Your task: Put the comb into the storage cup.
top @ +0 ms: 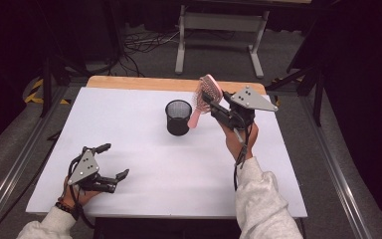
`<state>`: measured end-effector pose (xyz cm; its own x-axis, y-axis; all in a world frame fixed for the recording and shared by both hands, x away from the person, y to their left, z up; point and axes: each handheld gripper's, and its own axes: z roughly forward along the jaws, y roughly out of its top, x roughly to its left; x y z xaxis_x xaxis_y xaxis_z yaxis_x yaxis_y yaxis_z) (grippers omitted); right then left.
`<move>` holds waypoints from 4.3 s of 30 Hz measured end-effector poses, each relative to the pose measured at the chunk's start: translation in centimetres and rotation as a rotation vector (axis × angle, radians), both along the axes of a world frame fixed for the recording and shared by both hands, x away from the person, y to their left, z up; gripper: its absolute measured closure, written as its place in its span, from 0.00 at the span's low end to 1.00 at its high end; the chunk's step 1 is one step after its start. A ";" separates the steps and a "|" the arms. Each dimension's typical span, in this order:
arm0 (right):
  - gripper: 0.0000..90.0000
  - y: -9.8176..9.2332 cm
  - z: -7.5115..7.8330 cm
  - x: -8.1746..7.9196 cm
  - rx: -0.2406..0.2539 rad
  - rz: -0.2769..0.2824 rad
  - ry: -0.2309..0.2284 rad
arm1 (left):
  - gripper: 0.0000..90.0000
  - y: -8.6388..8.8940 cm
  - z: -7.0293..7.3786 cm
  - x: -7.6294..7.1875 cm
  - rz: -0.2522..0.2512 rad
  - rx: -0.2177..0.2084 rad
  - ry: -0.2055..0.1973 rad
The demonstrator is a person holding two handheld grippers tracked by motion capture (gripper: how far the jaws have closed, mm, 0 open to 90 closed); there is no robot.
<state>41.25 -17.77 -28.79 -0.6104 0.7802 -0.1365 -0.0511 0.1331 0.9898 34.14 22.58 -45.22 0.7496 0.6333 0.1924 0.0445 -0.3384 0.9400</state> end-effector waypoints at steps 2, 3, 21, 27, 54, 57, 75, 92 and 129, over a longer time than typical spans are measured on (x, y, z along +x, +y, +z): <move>0.71 0.1 0.3 0.2 0.006 -0.001 -0.006 | 0.02 0.0 0.0 0.0 -0.005 0.000 0.000; 0.71 0.1 0.4 0.3 0.010 -0.004 -0.007 | 0.02 -0.1 0.0 -0.1 -0.006 -0.003 0.000; 0.71 1.9 1.5 2.9 0.001 -0.030 -0.022 | 0.02 0.0 0.1 -0.1 -0.025 -0.012 0.002; 0.71 2.1 1.2 3.8 0.035 -0.040 -0.011 | 0.02 0.1 0.1 0.0 -0.023 -0.017 0.003; 0.71 4.3 -2.3 6.3 -0.001 -0.064 0.075 | 0.03 0.2 0.1 0.0 -0.028 -0.017 0.006; 0.71 4.5 -2.8 6.4 -0.009 -0.059 0.087 | 0.03 0.3 0.2 0.0 -0.024 -0.020 0.003; 0.71 5.4 -5.4 6.5 -0.014 -0.018 0.141 | 0.03 0.3 0.1 0.0 -0.023 -0.022 0.008; 0.70 4.8 -6.9 6.7 0.038 -0.011 0.177 | 0.04 0.2 0.1 0.0 -0.019 -0.025 0.003; 0.63 1.6 -8.9 6.1 0.080 -0.085 0.214 | 0.04 -0.3 0.1 -0.1 -0.009 0.006 -0.027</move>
